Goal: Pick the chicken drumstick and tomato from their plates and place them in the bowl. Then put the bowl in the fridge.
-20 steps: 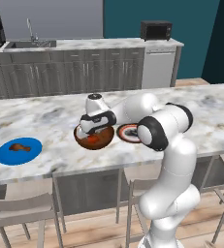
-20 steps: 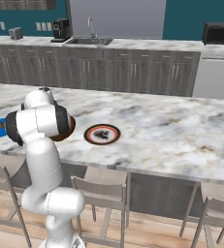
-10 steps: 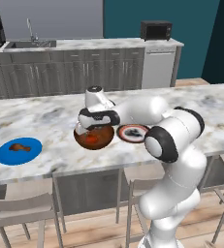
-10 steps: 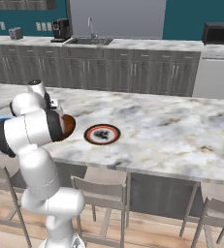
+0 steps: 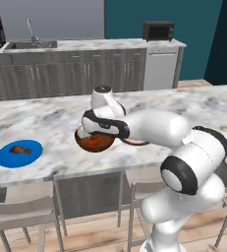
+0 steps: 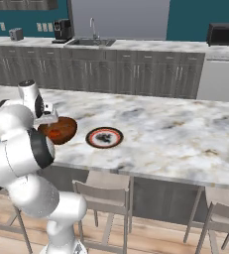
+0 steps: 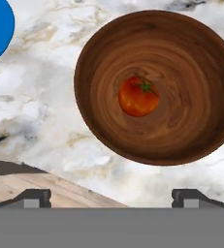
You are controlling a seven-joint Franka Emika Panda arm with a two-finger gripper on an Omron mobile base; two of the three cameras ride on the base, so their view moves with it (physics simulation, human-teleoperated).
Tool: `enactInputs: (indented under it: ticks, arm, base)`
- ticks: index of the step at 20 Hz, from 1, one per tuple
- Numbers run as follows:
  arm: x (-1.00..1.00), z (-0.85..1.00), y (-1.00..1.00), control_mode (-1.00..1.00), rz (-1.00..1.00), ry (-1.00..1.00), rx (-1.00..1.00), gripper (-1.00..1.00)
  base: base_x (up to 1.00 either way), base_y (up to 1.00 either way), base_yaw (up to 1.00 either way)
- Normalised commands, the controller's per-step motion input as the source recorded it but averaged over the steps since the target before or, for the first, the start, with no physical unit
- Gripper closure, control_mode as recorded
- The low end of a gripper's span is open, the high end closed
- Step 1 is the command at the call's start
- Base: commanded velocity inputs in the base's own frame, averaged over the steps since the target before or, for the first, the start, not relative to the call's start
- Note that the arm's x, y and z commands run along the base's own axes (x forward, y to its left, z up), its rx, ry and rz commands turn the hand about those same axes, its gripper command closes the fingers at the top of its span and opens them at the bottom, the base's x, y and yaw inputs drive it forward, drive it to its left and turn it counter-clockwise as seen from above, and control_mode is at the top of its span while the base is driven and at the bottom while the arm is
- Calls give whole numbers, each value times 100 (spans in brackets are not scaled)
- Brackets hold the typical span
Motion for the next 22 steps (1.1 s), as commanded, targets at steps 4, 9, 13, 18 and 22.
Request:
enactInputs:
  ticks: [4,9,13,18,22]
  arm:
    - [-74,8,-23,-100,-10,0,10,-100]
    - [-68,0,-26,-100,-10,-5,4,-100]
    - [-48,0,-17,-100,-9,0,0,-100]
    - [-18,0,-5,-100,-5,0,0,-100]
    - [0,0,0,-100,0,0,0,-100]
  base:
    - [0,0,0]
    - [0,0,0]
    - [0,0,0]
    - [0,0,0]
    - [0,0,0]
